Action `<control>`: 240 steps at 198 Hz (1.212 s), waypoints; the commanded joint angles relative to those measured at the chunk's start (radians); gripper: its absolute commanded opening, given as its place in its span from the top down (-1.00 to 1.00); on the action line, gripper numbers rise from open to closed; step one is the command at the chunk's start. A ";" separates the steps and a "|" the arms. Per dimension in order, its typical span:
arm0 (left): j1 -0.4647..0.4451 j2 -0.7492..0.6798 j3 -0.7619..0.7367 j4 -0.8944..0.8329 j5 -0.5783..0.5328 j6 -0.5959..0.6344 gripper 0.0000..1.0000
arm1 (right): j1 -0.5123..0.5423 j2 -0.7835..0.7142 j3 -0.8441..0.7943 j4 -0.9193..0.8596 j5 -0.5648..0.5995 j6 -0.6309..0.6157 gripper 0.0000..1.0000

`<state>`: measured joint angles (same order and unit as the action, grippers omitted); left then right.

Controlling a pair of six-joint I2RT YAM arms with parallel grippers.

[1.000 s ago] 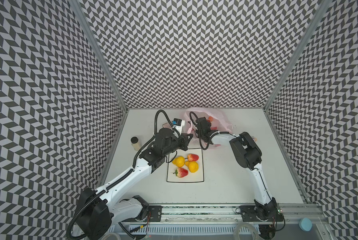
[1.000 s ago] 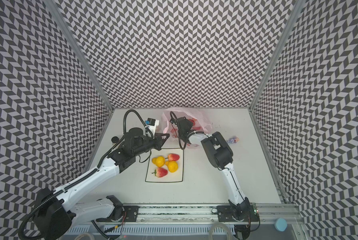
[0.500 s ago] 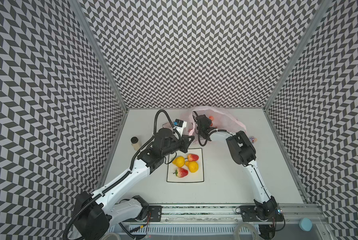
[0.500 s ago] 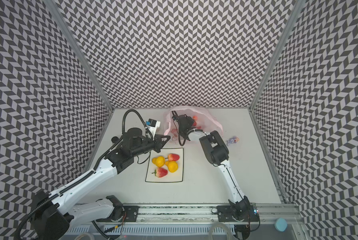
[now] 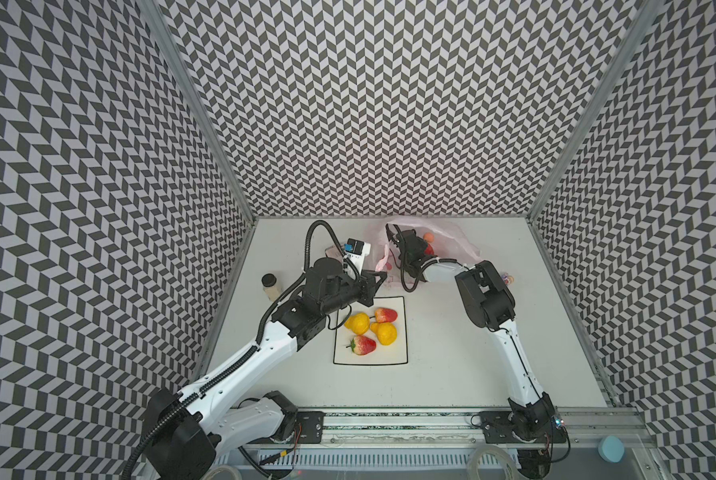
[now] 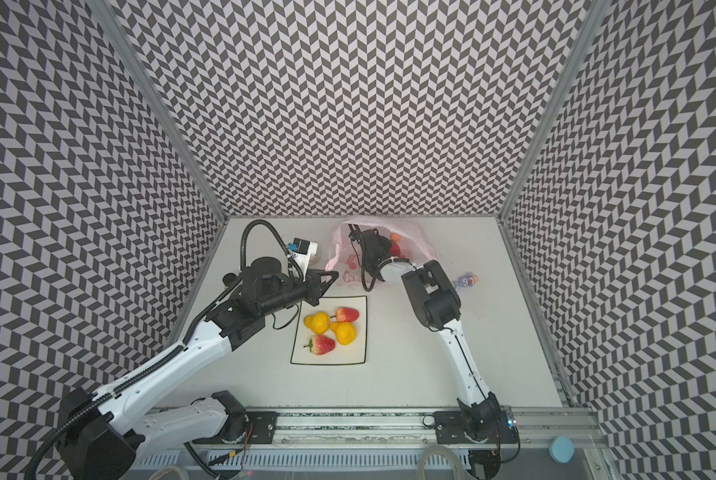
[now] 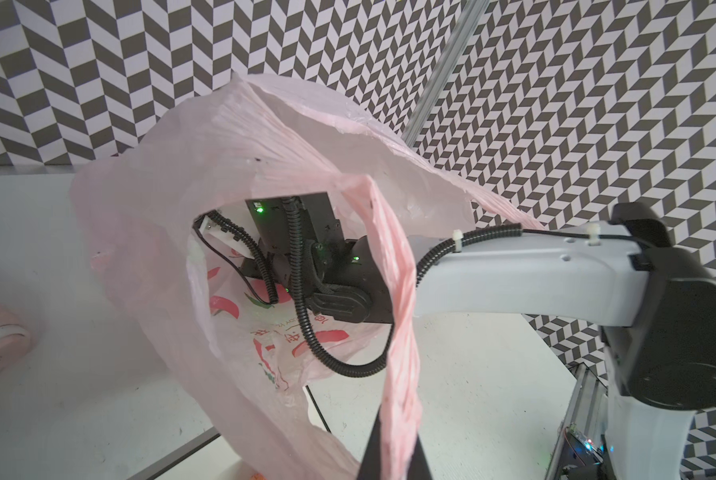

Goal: Take the fake fruits out of the plastic bag

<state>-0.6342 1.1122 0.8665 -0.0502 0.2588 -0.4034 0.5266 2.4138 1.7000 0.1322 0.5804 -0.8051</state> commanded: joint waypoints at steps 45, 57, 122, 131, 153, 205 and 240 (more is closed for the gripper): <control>-0.004 0.079 -0.039 0.175 -0.122 -0.091 1.00 | 0.106 -0.376 -0.313 0.013 -0.270 0.187 0.69; -0.004 0.089 -0.043 0.190 -0.130 -0.097 1.00 | 0.113 -0.420 -0.348 -0.002 -0.301 0.220 0.71; -0.004 0.076 -0.033 0.189 -0.122 -0.101 1.00 | 0.069 -0.350 -0.316 -0.045 -0.083 0.279 0.16; -0.005 0.066 -0.029 0.179 -0.118 -0.096 1.00 | 0.063 -0.311 -0.287 -0.046 -0.026 0.254 0.08; -0.005 0.036 -0.026 0.147 -0.108 -0.088 1.00 | 0.051 -0.233 -0.243 -0.007 0.085 0.181 -0.09; -0.006 -0.018 -0.025 0.084 -0.098 -0.069 1.00 | -0.008 -0.111 -0.100 -0.030 0.164 0.156 -0.25; -0.006 -0.032 -0.021 0.063 -0.097 -0.060 1.00 | -0.027 -0.055 -0.020 -0.089 0.148 0.186 -0.25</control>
<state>-0.6346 1.0992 0.8299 0.0433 0.1516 -0.4808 0.5106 2.3257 1.6279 0.0513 0.7074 -0.6369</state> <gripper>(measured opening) 0.047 0.626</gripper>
